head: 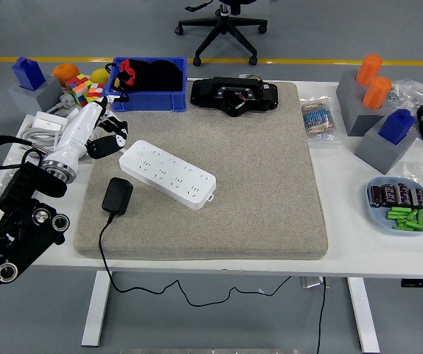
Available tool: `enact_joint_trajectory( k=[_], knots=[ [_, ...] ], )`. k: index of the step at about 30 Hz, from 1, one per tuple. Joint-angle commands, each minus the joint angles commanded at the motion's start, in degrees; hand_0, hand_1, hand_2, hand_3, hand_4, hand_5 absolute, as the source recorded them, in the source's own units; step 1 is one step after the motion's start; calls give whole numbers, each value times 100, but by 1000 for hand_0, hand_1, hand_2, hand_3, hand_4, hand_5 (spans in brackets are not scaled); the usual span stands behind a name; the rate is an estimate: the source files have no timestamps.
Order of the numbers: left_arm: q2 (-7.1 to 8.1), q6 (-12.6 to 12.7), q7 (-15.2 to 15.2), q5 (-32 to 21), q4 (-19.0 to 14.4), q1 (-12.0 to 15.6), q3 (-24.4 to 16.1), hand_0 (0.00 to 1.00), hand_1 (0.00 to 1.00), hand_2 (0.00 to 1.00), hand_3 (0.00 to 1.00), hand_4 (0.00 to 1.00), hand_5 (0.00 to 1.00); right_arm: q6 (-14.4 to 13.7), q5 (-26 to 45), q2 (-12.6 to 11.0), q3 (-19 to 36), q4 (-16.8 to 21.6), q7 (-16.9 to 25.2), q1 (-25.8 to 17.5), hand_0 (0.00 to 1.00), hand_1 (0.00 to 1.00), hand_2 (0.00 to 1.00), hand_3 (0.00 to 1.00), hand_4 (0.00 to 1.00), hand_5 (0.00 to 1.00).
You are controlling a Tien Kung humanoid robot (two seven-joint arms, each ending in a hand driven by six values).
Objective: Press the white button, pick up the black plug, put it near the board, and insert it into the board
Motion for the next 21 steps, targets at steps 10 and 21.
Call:
enact_joint_trajectory(
  k=[10, 21],
  knots=[
    [86, -661, 766, -397, 306, -435, 359, 19, 29, 106, 710, 131, 2, 1, 29, -28, -54, -1, 0, 17, 620, 587, 586, 584, 658, 403],
    [146, -1093, 1391, -580, 629, -876, 1005, 15, 28, 104, 704, 142, 2, 3, 55, -56, -96, -10, -1, 19, 619, 587, 586, 584, 658, 403]
  ],
)
